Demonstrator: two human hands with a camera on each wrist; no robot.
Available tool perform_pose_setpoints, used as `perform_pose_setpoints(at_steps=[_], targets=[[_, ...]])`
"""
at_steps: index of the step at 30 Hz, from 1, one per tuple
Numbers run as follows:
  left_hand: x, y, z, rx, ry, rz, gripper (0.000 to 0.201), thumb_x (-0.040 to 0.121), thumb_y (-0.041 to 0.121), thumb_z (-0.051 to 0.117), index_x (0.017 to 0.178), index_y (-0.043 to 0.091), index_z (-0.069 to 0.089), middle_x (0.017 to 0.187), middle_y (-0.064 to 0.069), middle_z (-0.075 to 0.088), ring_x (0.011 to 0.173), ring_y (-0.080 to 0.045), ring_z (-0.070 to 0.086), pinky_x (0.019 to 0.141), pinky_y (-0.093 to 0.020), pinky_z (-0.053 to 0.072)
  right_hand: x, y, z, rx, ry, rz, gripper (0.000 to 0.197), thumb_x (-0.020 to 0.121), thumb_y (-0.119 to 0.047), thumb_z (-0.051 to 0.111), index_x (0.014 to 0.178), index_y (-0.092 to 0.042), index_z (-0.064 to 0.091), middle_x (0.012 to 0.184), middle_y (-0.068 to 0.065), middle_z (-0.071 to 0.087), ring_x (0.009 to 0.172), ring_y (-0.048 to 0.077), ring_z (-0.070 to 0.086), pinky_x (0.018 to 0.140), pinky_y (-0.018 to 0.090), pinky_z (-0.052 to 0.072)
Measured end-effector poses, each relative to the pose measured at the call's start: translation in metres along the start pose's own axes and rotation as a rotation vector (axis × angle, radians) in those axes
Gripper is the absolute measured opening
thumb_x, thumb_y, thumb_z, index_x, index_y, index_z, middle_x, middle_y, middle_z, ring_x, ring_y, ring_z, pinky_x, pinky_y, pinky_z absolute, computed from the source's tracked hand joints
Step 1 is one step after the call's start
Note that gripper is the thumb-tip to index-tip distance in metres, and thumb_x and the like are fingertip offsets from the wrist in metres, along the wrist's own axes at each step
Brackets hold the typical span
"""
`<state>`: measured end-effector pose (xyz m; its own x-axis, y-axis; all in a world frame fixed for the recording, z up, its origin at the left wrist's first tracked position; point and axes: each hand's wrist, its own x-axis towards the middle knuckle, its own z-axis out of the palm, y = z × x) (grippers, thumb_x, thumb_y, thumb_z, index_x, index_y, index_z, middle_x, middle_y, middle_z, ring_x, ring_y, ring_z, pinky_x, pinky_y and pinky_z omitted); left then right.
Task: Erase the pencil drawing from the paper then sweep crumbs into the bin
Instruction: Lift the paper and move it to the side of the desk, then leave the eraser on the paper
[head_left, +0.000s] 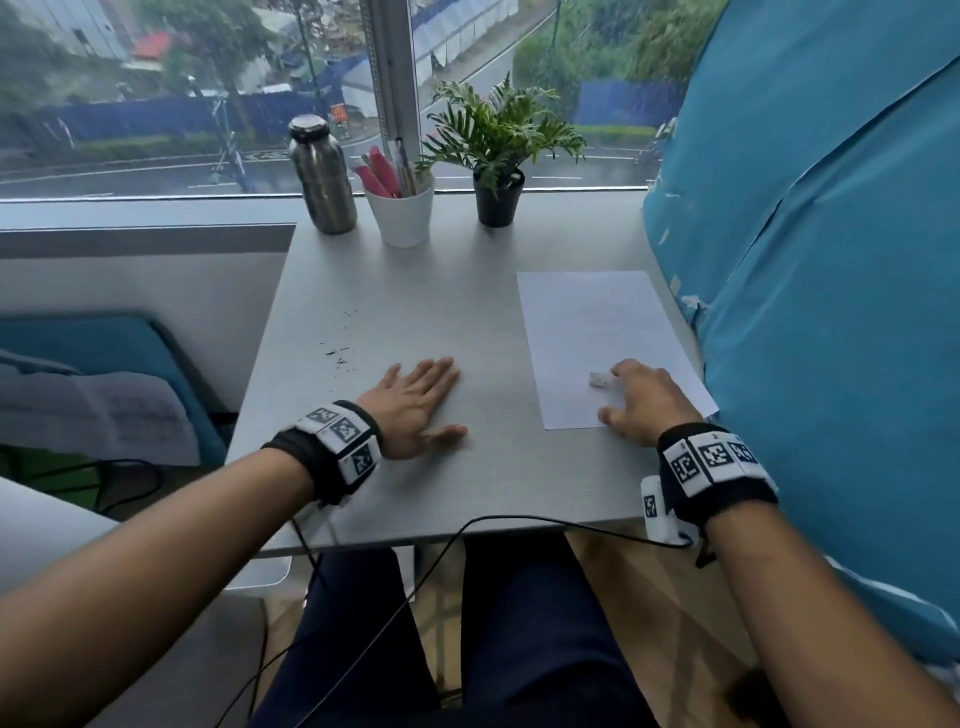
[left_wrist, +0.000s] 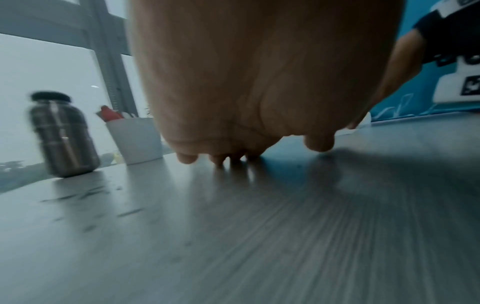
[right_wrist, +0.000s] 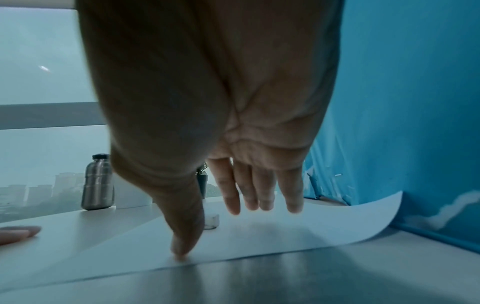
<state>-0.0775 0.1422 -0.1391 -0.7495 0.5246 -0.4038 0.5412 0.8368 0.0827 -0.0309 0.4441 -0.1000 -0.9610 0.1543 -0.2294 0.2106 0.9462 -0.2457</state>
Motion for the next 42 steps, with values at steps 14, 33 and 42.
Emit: perform_pose_setpoints(at_steps=[14, 33, 42], targets=[[0.044, 0.069, -0.014, -0.128, -0.007, 0.12, 0.084, 0.095, 0.066, 0.028, 0.157, 0.021, -0.007, 0.163, 0.002, -0.015, 0.15, -0.018, -0.013, 0.12, -0.048, -0.007, -0.038, 0.015, 0.06, 0.106, 0.359, -0.209, 0.017, 0.085, -0.029, 0.065, 0.099, -0.02, 0.062, 0.106, -0.001, 0.062, 0.101, 0.022, 0.055, 0.087, 0.037, 0.047], [0.016, 0.056, -0.004, -0.082, -0.057, 0.143, 0.084, 0.095, 0.066, 0.029, 0.156, 0.023, -0.009, 0.162, 0.001, -0.019, 0.149, -0.017, -0.016, 0.12, -0.045, -0.008, -0.038, 0.026, 0.087, 0.15, 0.492, -0.219, 0.028, 0.087, -0.035, 0.05, 0.109, -0.021, 0.06, 0.124, 0.0, 0.057, 0.114, 0.022, 0.051, 0.094, 0.04, 0.037], [-0.04, -0.059, 0.001, -0.035, -0.006, -0.275, 0.094, 0.091, 0.072, 0.023, 0.155, 0.013, -0.01, 0.162, -0.005, -0.016, 0.149, -0.018, -0.014, 0.12, -0.043, -0.008, -0.037, 0.027, 0.088, 0.14, 0.485, -0.221, 0.03, 0.088, -0.037, 0.048, 0.111, -0.022, 0.058, 0.125, 0.001, 0.056, 0.116, 0.022, 0.049, 0.098, 0.042, 0.036]])
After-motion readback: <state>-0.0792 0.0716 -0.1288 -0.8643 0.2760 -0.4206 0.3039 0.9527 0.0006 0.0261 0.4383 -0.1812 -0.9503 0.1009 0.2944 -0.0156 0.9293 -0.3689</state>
